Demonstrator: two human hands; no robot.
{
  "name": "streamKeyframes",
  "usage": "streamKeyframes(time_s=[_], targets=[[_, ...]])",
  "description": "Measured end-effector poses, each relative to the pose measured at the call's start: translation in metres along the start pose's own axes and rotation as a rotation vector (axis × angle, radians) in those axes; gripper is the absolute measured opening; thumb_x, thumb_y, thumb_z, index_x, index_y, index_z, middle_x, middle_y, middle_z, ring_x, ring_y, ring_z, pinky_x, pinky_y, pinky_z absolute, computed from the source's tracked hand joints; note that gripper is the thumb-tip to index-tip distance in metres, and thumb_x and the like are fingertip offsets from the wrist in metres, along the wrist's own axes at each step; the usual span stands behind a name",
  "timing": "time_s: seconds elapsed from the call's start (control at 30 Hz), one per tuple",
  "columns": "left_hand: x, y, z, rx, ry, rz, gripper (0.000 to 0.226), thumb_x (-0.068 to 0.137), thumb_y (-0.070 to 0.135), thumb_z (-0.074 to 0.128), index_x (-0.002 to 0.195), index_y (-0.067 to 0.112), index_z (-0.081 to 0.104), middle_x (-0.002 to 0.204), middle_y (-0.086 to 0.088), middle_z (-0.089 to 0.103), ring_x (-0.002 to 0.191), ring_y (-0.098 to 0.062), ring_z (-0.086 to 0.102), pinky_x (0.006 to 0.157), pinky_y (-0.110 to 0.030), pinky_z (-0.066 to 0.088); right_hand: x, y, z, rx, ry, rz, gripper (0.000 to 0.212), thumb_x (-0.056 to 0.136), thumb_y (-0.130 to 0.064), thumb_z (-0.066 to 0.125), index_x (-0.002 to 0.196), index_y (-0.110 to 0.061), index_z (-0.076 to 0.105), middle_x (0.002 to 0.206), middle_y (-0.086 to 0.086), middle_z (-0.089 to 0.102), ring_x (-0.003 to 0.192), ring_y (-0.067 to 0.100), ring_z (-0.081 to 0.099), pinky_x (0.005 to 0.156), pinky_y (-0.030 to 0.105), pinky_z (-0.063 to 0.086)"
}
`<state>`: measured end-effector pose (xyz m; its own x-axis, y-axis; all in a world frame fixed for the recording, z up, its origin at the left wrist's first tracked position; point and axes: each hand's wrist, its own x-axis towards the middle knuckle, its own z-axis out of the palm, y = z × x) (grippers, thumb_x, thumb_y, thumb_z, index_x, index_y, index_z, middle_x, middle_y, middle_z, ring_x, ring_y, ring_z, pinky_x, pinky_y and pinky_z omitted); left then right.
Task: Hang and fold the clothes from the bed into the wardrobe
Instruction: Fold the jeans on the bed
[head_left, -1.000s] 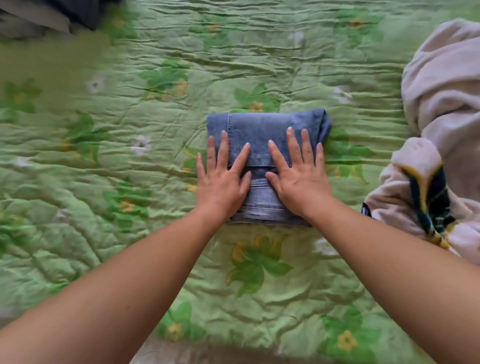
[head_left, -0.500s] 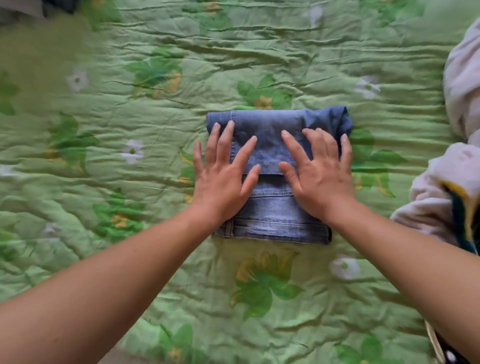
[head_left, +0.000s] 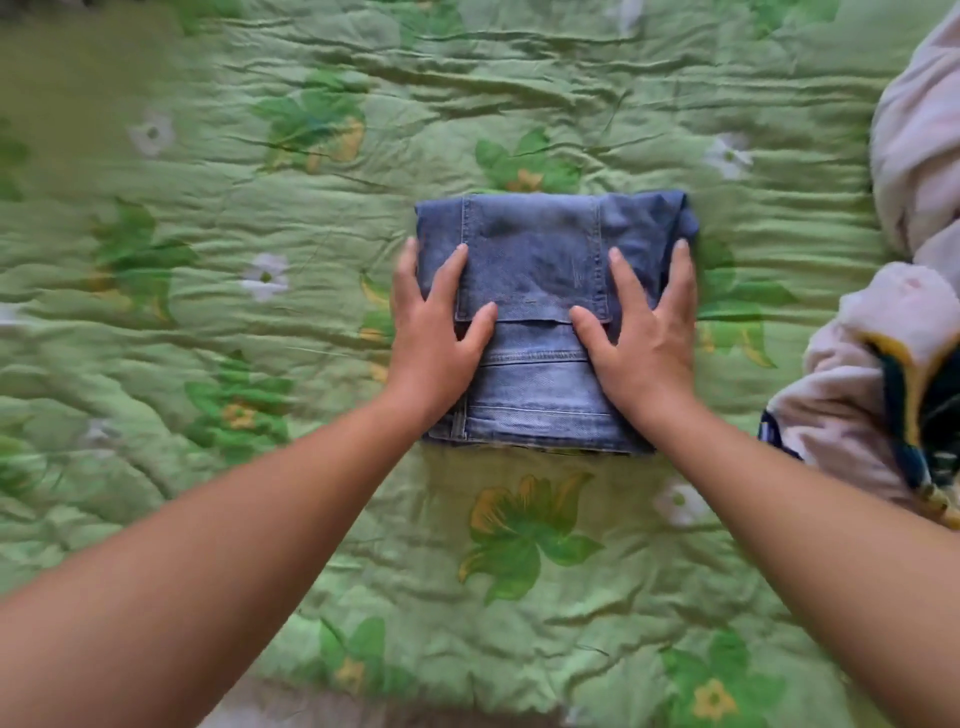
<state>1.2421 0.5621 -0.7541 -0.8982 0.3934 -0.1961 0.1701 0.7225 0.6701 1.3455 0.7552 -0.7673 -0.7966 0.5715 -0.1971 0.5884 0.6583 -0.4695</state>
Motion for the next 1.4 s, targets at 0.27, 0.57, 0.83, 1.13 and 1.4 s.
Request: streamKeyframes(time_s=[0.27,0.57,0.83,1.13,1.4], targets=[[-0.024,0.002,-0.038,-0.615,-0.283,-0.223,0.071,0.083,-0.005,0.072,0.141,0.029,0.048,0.140,0.003,0.055,0.126,-0.013,0.058,0.104,-0.026,0.048,-0.016,-0.002,-0.046,1.062,-0.370,0.410,0.050,0.083,0.006,0.070,0.123,-0.024,0.066,0.124,0.011,0.068,0.103,0.023,0.067,0.097,0.039,0.056],[-0.072,0.089,-0.137,-0.212,-0.425,-0.036,0.081,0.080,0.010,0.081,0.150,0.026,0.042,0.143,0.006,0.055,0.122,-0.005,0.058,0.108,-0.025,0.045,-0.085,-0.055,-0.173,0.656,-0.472,0.135,0.068,0.075,0.011,0.072,0.127,-0.031,0.060,0.132,0.001,0.064,0.116,0.018,0.061,0.103,0.028,0.047],[-0.137,0.204,-0.229,-0.026,-0.485,0.250,0.088,0.076,0.037,0.082,0.150,0.043,0.035,0.145,0.015,0.054,0.127,-0.005,0.055,0.107,-0.034,0.047,-0.202,-0.093,-0.330,0.450,-0.263,0.200,0.064,0.077,-0.013,0.075,0.132,-0.042,0.057,0.124,-0.004,0.064,0.107,0.014,0.065,0.099,0.032,0.050],[-0.217,0.343,-0.273,0.120,-0.572,0.568,0.079,0.075,0.038,0.084,0.141,0.043,0.040,0.132,0.010,0.058,0.106,-0.012,0.058,0.085,-0.031,0.047,-0.349,-0.100,-0.452,0.406,0.011,0.332,0.067,0.076,-0.023,0.077,0.136,-0.040,0.052,0.126,0.002,0.057,0.110,0.021,0.061,0.098,0.035,0.048],[-0.287,0.432,-0.244,0.202,-0.700,0.760,0.080,0.077,0.039,0.083,0.145,0.040,0.040,0.134,0.003,0.058,0.117,-0.019,0.058,0.088,-0.029,0.045,-0.457,-0.044,-0.494,0.497,0.208,0.426,0.066,0.068,-0.036,0.075,0.130,-0.044,0.055,0.122,-0.002,0.061,0.112,0.019,0.062,0.103,0.044,0.049]])
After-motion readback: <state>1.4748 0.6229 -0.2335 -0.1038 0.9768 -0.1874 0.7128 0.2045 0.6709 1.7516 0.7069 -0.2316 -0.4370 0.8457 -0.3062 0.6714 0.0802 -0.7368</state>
